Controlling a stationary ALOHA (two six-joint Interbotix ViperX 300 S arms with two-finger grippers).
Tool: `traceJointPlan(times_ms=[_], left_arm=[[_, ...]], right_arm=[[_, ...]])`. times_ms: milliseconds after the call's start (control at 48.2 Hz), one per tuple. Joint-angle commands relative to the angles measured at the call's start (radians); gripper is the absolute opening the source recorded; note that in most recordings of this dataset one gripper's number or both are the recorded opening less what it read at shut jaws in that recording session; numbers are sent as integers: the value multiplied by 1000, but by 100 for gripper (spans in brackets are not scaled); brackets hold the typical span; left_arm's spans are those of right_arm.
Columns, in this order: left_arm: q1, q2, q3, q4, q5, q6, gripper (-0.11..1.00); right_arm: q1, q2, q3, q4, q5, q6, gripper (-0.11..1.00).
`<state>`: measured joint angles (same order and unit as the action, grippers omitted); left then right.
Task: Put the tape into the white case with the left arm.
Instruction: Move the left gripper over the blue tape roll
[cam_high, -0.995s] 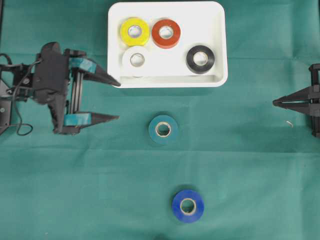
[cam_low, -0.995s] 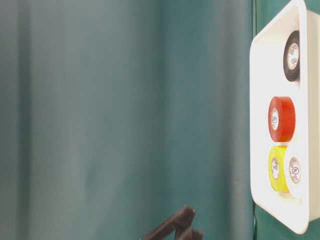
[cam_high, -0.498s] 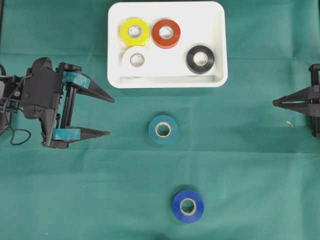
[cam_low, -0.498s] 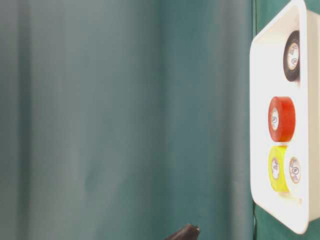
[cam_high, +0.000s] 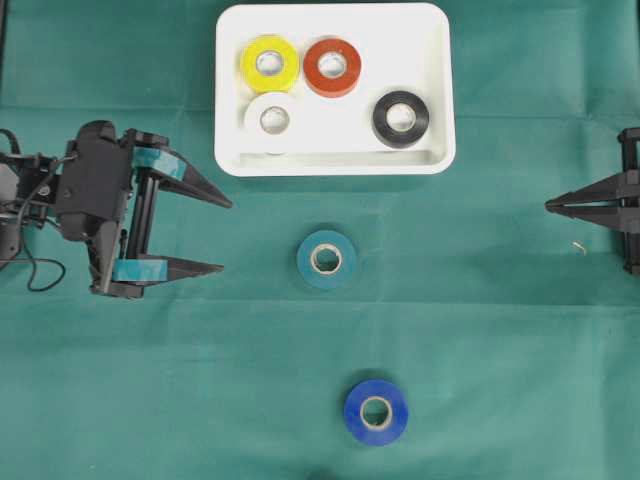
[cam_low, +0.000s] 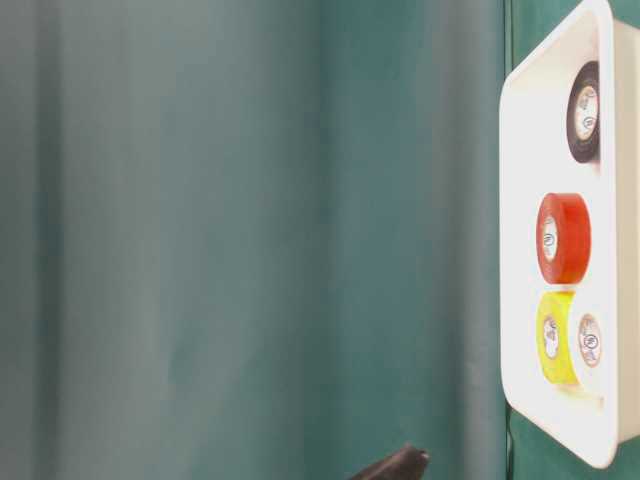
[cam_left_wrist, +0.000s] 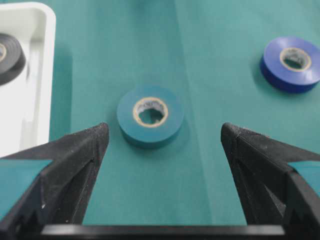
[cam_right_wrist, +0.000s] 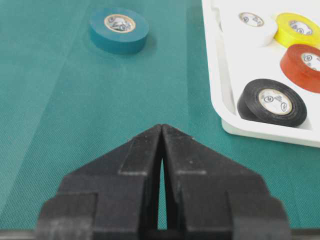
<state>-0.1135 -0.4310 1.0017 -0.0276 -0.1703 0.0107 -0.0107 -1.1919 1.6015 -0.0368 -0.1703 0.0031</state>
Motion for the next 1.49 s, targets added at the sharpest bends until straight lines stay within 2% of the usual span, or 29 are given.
traceJointPlan(times_ms=[0, 767, 1472], left_arm=[[-9, 11, -31, 0, -9, 0, 94], [-121, 270, -218, 0, 9, -2, 94], [-195, 569, -538, 0, 164, -41, 94]], right_arm=[[-2, 6, -9, -2, -12, 0, -9], [-2, 6, -9, 0, -11, 0, -9], [-2, 6, 2, -2, -29, 0, -9]])
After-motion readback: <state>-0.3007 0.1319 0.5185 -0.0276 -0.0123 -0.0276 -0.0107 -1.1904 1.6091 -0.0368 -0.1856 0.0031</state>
